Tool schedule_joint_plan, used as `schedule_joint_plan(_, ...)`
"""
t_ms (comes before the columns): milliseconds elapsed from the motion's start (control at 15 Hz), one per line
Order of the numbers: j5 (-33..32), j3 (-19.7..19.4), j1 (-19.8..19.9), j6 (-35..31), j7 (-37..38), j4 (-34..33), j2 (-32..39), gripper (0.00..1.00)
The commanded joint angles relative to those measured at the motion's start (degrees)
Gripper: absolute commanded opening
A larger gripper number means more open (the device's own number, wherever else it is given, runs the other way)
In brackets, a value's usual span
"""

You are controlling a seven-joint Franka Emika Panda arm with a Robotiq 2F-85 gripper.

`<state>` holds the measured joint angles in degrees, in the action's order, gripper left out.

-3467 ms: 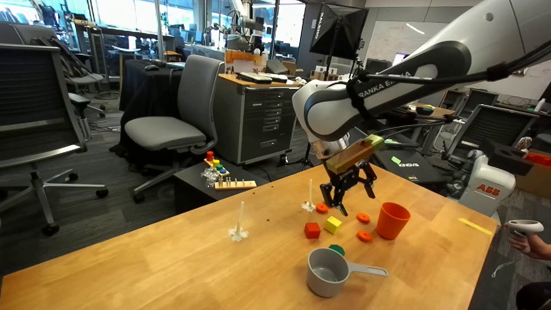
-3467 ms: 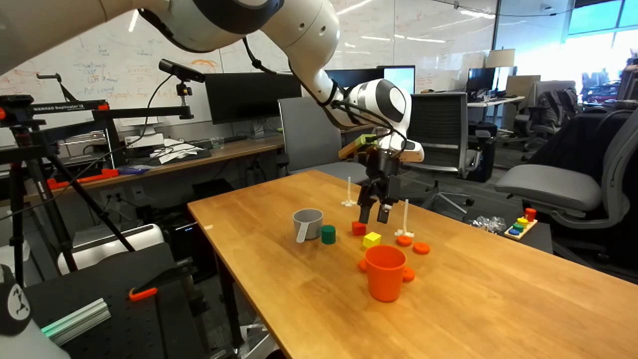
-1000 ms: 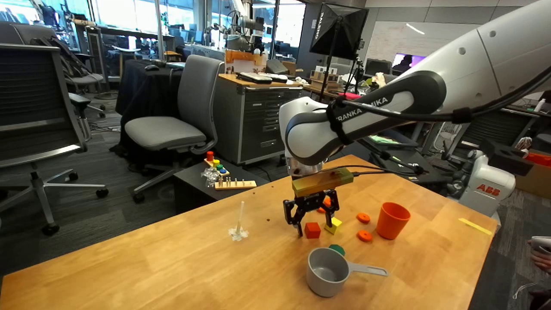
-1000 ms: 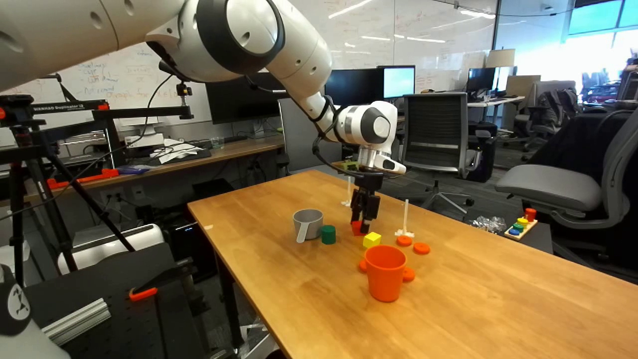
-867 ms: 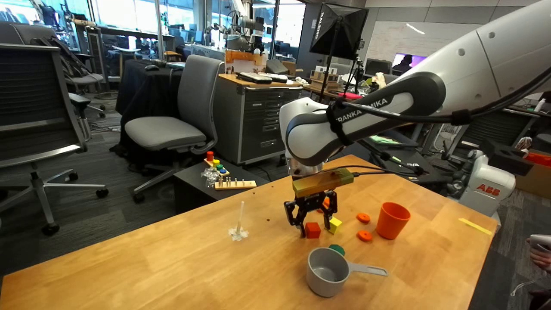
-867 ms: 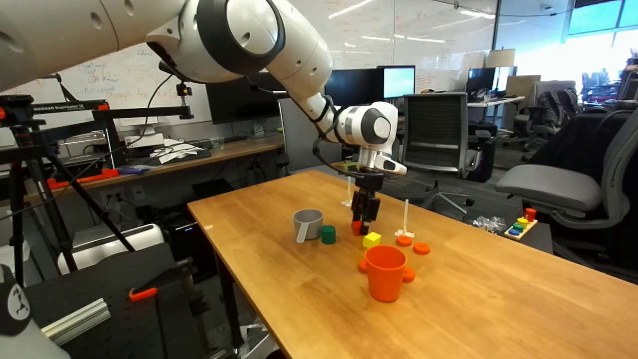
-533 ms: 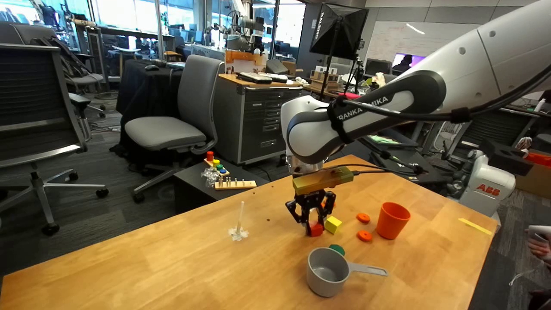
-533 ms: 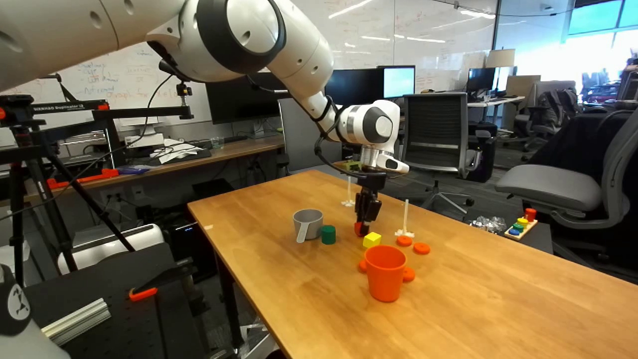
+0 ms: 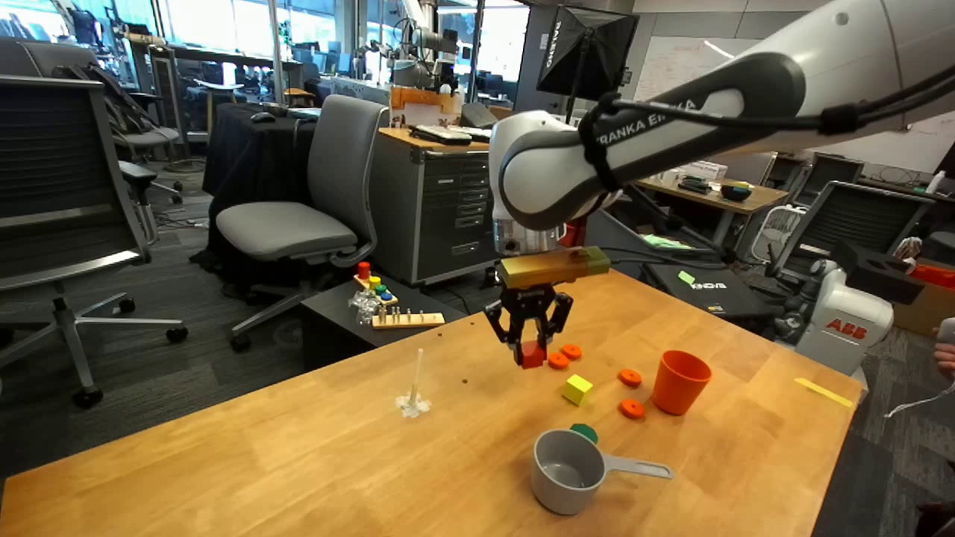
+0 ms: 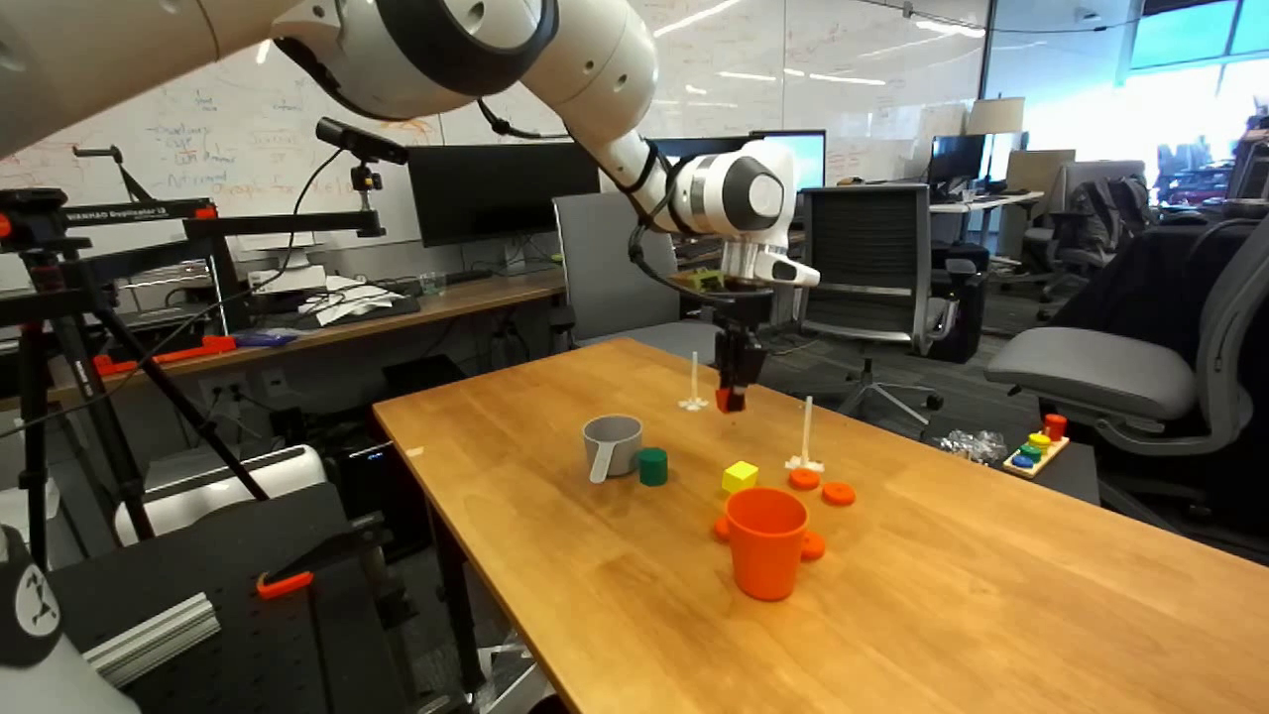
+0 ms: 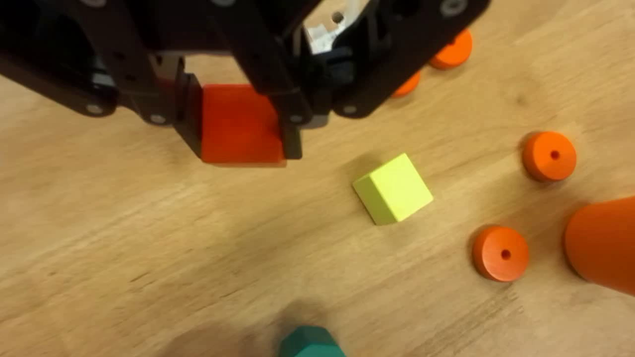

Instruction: Pick up the orange block and put it in the grey pot, then the yellow block and put it in the grey pot, then the green block and put it in the grey pot.

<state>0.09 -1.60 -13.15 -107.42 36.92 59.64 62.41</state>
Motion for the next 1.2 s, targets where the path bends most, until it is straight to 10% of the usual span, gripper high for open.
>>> schedule_joint_plan(0, 0.7, 1.5, -1.2, -1.4, -0.2, 6.4, -8.0, 0.13)
schedule_joint_plan(1133, 7.3, 6.7, -3.9, -6.4, -0.6, 34.9, -23.0, 0.13)
